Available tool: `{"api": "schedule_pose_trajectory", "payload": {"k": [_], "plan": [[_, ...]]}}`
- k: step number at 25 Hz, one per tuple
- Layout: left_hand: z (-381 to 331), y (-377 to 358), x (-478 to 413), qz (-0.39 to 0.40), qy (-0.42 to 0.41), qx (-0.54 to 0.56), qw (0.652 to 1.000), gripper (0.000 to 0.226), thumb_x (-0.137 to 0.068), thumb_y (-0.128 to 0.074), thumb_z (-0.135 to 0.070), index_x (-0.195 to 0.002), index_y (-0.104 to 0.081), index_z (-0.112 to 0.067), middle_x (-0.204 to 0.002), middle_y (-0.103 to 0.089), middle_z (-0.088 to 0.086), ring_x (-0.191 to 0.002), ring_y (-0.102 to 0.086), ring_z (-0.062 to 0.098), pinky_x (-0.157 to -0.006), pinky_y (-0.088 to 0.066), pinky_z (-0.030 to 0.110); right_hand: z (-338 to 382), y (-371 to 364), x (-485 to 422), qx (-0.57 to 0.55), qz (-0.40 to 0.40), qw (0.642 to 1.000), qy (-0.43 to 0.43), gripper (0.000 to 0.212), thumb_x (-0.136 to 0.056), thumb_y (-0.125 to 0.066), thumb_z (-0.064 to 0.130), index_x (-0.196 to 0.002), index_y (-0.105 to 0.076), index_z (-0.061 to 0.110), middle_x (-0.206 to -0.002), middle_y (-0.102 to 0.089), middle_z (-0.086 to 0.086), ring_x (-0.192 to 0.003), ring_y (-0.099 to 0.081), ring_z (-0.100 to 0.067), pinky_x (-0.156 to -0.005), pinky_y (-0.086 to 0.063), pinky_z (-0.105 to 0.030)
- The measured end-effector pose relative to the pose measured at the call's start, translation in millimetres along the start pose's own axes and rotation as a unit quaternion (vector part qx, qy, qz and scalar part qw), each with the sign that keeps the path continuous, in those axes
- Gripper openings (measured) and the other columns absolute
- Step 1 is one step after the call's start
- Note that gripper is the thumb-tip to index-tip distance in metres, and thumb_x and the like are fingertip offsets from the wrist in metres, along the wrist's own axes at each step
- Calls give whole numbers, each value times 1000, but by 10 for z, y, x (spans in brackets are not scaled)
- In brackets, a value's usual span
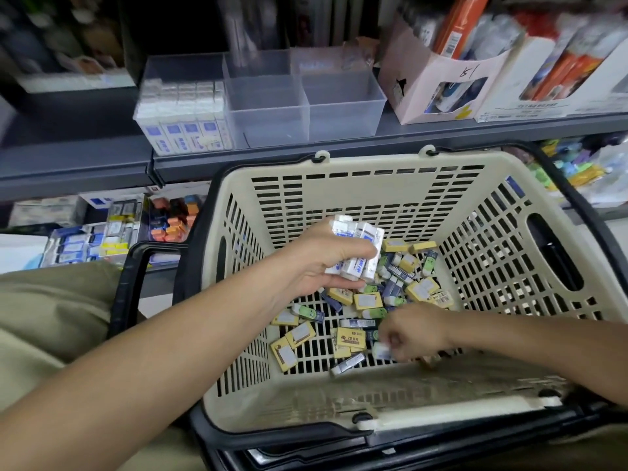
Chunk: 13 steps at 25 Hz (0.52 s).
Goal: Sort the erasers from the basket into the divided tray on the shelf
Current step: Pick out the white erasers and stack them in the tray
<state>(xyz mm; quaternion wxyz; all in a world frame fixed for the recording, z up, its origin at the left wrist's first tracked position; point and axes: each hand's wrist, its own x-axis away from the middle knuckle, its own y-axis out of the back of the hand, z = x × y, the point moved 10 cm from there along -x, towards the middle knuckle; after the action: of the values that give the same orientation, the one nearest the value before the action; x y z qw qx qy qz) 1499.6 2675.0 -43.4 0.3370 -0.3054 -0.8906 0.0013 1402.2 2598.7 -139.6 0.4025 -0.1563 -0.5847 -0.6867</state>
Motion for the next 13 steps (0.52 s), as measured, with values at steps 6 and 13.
{"api": "schedule_pose_trajectory", "payload": {"k": [6,13], "plan": [[-277,111,99,-22,-62,-27,997,32,-74,-70,4,-91,-55,-19,-82,-68,6,-68,-68,17,-61,-59,35,13,1225,363,-353,-198,914,24,18,-87,-58,6,-91,-57,23,-73,-65,11,-60,-60,-6,-57,-52,-24],[-953,828,414,-87,-154,2,984,30,-75,-67,6,-89,-55,-18,-66,-68,3,-59,-67,15,-62,-59,38,179,2197,604,-492,-347,796,58,25,-80,-66,-2,-104,-64,4,-78,-68,-11,-63,-63,-8,-58,-49,-14]]}}
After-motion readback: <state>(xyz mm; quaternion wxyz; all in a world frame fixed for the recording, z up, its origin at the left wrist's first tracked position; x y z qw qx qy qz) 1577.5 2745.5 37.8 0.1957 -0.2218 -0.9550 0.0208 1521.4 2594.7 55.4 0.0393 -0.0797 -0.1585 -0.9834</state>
